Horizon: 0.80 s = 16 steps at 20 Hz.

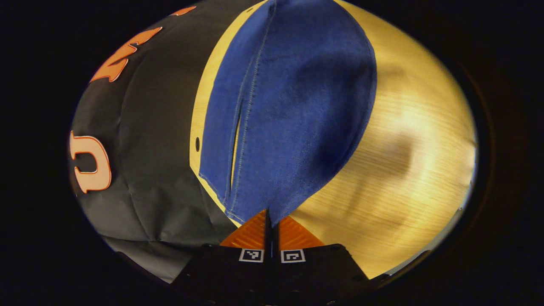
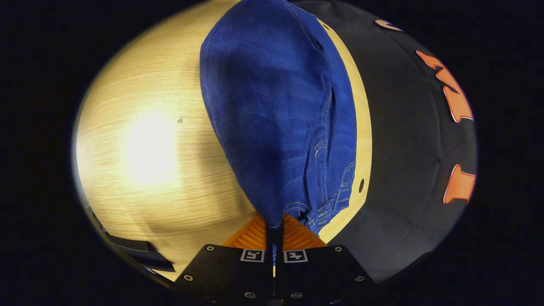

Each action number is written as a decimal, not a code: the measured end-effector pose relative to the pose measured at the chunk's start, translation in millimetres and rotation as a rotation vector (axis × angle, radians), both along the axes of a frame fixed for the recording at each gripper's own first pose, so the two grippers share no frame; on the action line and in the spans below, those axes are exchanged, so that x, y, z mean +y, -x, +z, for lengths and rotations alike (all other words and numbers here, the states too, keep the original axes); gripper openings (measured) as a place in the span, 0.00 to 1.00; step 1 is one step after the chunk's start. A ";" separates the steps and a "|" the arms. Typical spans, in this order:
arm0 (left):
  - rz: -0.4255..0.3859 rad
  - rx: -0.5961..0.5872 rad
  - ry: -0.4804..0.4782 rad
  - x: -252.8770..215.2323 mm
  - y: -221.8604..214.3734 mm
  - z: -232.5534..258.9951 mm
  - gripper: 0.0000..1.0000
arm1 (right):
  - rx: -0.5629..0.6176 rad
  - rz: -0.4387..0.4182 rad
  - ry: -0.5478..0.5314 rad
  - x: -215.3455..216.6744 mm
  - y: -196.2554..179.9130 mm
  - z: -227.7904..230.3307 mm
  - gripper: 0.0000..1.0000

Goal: Grasp the waist and the cuffs of the jeans and fold them to make the two legs overlap; first hold the waist and fold one-third of the jeans toward the cuffs, then hold the cuffs and fold the remaining one-third in the same direction to finish folding.

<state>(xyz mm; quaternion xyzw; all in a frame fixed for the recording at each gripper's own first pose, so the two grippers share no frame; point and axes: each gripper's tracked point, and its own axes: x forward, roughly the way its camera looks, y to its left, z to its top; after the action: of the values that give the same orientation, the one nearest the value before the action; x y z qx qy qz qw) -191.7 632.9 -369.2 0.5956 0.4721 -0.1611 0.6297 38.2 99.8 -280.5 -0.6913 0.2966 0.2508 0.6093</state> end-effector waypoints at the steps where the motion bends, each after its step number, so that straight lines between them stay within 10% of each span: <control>1: 0.000 0.007 0.009 -1.3 -0.4 -0.3 0.00 | 0.006 -0.014 -0.015 1.4 0.4 3.7 0.02; 16: 0.148 0.387 0.185 -39.3 42.4 41.0 0.01 | 0.290 -0.141 -0.113 35.7 -28.2 70.8 0.02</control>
<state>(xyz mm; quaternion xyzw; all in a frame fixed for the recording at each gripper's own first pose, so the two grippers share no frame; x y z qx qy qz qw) -234.1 593.6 -328.2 0.4573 0.6095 -0.2682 0.5894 66.4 135.4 -209.7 -0.5898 0.4147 0.3209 0.6142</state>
